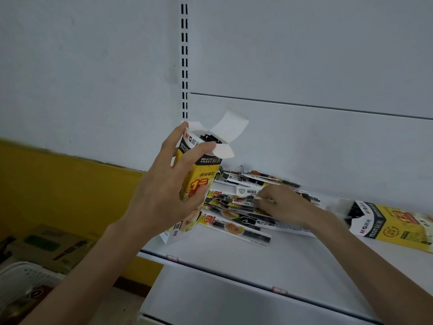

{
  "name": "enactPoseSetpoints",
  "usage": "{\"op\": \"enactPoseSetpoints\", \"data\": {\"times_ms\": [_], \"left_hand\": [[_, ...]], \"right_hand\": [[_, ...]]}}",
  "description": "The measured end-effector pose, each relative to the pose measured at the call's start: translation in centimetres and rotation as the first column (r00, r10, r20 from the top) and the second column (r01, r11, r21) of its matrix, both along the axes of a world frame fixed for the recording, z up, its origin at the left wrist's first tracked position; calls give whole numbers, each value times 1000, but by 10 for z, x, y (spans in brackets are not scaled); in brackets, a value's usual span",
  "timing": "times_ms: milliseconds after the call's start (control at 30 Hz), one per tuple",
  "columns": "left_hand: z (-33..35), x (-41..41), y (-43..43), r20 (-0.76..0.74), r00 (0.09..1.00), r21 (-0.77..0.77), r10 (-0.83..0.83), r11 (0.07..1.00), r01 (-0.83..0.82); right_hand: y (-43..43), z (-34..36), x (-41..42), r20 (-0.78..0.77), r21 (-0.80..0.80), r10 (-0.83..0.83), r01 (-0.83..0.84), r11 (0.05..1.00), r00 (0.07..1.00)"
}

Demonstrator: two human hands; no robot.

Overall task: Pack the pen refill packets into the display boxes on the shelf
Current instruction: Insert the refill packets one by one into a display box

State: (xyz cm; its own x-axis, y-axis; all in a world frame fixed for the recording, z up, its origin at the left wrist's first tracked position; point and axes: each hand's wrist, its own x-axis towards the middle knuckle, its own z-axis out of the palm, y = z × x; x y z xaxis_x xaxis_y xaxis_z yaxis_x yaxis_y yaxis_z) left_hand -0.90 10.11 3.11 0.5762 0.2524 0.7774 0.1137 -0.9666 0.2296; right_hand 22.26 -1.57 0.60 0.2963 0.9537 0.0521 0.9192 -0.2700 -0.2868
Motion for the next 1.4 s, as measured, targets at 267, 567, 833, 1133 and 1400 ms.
{"op": "enactPoseSetpoints", "data": {"times_ms": [267, 567, 833, 1133, 1400], "left_hand": [[0, 0, -3, -8, 1000, 19, 13, 1000, -13], [2, -2, -6, -16, 1000, 21, 8, 1000, -8], [3, -2, -7, -26, 1000, 37, 13, 999, -12], [6, 1, -11, -56, 998, 91, -9, 996, 14], [5, -2, -10, -37, 999, 95, 11, 995, -7]], "right_hand": [[1, -3, -2, 297, 48, 88, -107, 993, 951], [-3, 42, -12, -221, 484, -40, 145, 863, 975], [-16, 95, -21, -793, 484, 295, 257, 836, 533], [-25, 124, -31, -754, 614, 448, 273, 740, 481], [-23, 143, -48, -680, 717, 567, 262, 646, 465]]}}
